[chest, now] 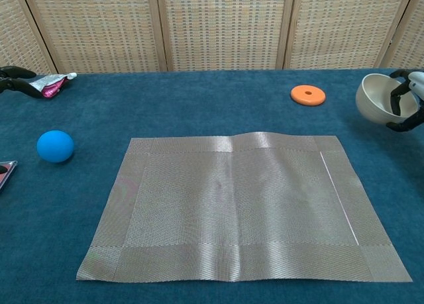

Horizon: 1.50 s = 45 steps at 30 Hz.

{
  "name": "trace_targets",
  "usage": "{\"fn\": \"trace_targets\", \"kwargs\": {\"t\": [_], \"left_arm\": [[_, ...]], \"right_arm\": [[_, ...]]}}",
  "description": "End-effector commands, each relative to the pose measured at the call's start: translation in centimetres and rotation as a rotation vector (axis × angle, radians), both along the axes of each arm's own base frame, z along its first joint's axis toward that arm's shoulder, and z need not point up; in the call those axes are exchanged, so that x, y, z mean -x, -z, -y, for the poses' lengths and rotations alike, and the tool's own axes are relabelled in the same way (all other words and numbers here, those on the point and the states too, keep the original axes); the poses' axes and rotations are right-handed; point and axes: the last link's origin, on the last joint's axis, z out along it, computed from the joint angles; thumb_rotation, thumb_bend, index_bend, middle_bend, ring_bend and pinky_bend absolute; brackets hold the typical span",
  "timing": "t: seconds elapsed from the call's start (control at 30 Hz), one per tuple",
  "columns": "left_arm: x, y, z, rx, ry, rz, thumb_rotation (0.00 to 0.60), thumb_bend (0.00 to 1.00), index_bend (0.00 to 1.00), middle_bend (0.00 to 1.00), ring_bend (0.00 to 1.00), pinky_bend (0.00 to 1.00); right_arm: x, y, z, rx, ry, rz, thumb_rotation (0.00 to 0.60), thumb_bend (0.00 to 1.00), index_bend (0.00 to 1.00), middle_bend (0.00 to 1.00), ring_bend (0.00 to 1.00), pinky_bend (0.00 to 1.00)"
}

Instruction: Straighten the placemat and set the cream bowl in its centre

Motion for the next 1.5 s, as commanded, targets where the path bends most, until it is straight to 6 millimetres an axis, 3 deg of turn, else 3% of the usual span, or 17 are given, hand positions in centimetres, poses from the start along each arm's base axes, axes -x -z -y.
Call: {"fn": "trace_targets", "kwargs": {"t": [0.03,0.17,0.37,0.43,0.53,0.87,1.13,1.5], "left_arm": [[-0.1,-0.1,0.1,-0.001,0.005,0.004,0.6,0.14,0.17,0.0,0.0,0.0],[-0.4,-0.1,0.3,-0.002,0.019,0.008,0.6,0.14,0.17,0.0,0.0,0.0],[-0.6,-0.1,0.6,0.007,0.033,0.011,0.6,0.14,0.18,0.0,0.0,0.0],[-0.6,-0.2,0.8,0.003,0.035,0.018,0.6,0.14,0.18,0.0,0.0,0.0],[-0.5,-0.3,0.7,0.0,0.033,0.02,0.6,0.14,0.18,0.0,0.0,0.0],[-0.2,-0.3,0.4,-0.004,0.027,0.017,0.6,0.14,0.19,0.0,0.0,0.0],[-0.1,-0.3,0.3,-0.005,0.024,0.015,0.6,0.14,0.19,0.0,0.0,0.0],[-0.2,-0.2,0.4,-0.002,0.029,0.011,0.6,0.14,0.19,0.0,0.0,0.0]], "right_arm": [[-0.9,0.3,-0.9,-0.011,-0.057,-0.008,0.6,0.45,0.73,0.16,0.0,0.0],[-3.2,1.3,-2.6,-0.032,-0.143,0.022,0.6,0.45,0.74,0.16,0.0,0.0],[-8.5,3.3,-5.9,-0.105,-0.271,0.071,0.6,0.45,0.74,0.17,0.0,0.0],[-11.3,4.8,-7.5,-0.16,-0.326,0.087,0.6,0.45,0.74,0.18,0.0,0.0],[-13.0,5.8,-8.4,-0.191,-0.333,0.098,0.6,0.45,0.74,0.18,0.0,0.0],[-15.9,8.3,-10.2,-0.281,-0.369,0.137,0.6,0.45,0.74,0.18,0.0,0.0],[-16.7,9.7,-11.1,-0.324,-0.381,0.137,0.6,0.45,0.74,0.18,0.0,0.0],[-17.0,10.1,-12.1,-0.352,-0.38,0.144,0.6,0.44,0.7,0.15,0.0,0.0]]}}
